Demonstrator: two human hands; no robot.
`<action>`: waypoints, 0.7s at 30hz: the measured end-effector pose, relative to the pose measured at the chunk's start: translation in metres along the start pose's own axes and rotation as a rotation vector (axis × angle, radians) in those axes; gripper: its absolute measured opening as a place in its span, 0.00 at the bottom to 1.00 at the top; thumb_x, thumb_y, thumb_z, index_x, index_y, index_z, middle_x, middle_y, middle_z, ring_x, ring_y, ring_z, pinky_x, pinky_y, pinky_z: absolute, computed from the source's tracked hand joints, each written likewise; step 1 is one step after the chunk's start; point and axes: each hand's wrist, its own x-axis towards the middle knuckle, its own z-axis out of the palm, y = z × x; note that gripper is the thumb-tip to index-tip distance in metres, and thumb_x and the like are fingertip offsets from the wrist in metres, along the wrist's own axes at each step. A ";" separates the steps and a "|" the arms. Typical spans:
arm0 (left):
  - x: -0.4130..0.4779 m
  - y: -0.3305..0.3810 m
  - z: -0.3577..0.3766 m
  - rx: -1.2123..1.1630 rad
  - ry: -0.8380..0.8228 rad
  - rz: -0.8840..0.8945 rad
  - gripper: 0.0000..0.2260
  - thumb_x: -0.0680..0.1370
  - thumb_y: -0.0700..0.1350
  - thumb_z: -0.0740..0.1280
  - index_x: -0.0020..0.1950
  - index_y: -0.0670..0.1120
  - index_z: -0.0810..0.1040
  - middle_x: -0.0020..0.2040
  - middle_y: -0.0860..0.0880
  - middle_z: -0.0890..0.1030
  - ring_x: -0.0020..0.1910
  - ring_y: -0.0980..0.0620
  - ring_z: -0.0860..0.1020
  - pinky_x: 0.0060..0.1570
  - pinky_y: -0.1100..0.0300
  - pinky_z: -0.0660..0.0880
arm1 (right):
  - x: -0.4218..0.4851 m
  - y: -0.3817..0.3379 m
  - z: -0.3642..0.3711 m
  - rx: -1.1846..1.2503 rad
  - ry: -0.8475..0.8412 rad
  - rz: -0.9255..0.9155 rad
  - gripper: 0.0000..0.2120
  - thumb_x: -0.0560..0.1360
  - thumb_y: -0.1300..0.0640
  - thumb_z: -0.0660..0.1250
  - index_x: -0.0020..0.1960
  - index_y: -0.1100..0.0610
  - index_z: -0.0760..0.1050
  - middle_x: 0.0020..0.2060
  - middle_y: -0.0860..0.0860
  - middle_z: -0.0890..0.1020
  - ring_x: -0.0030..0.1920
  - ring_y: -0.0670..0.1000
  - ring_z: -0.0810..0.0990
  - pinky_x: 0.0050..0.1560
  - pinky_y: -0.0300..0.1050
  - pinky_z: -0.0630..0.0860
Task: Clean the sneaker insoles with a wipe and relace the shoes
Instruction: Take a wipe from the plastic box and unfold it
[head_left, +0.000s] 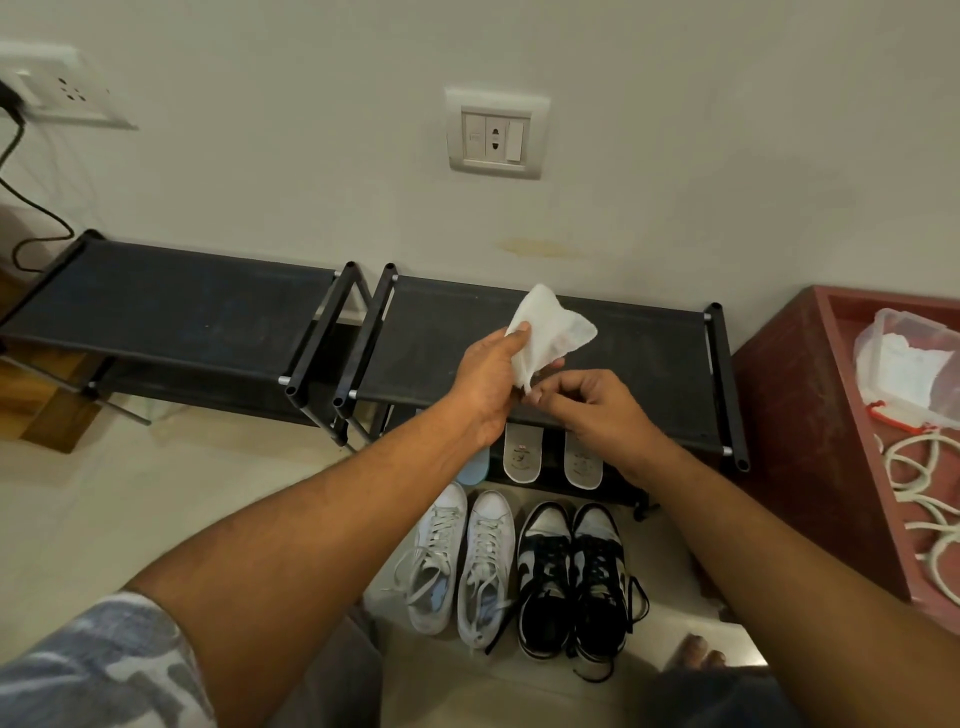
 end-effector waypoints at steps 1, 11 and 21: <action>0.001 0.000 0.000 0.003 0.004 0.000 0.14 0.87 0.49 0.64 0.69 0.45 0.79 0.58 0.42 0.87 0.55 0.44 0.88 0.44 0.52 0.83 | 0.000 0.002 -0.002 -0.054 0.010 -0.004 0.07 0.80 0.51 0.72 0.48 0.54 0.87 0.45 0.52 0.88 0.48 0.55 0.85 0.55 0.54 0.81; 0.005 -0.013 0.003 0.047 0.044 -0.031 0.11 0.85 0.49 0.66 0.61 0.44 0.84 0.59 0.45 0.87 0.61 0.43 0.83 0.67 0.49 0.76 | 0.004 -0.003 -0.011 0.477 0.252 0.208 0.21 0.77 0.44 0.74 0.57 0.61 0.84 0.51 0.57 0.88 0.50 0.54 0.86 0.54 0.53 0.83; -0.001 -0.022 0.006 0.350 -0.103 0.118 0.13 0.89 0.44 0.61 0.66 0.40 0.82 0.56 0.37 0.87 0.50 0.42 0.86 0.46 0.51 0.86 | 0.013 0.002 -0.020 0.529 0.494 0.141 0.10 0.77 0.58 0.76 0.57 0.60 0.83 0.47 0.54 0.89 0.41 0.49 0.87 0.39 0.42 0.81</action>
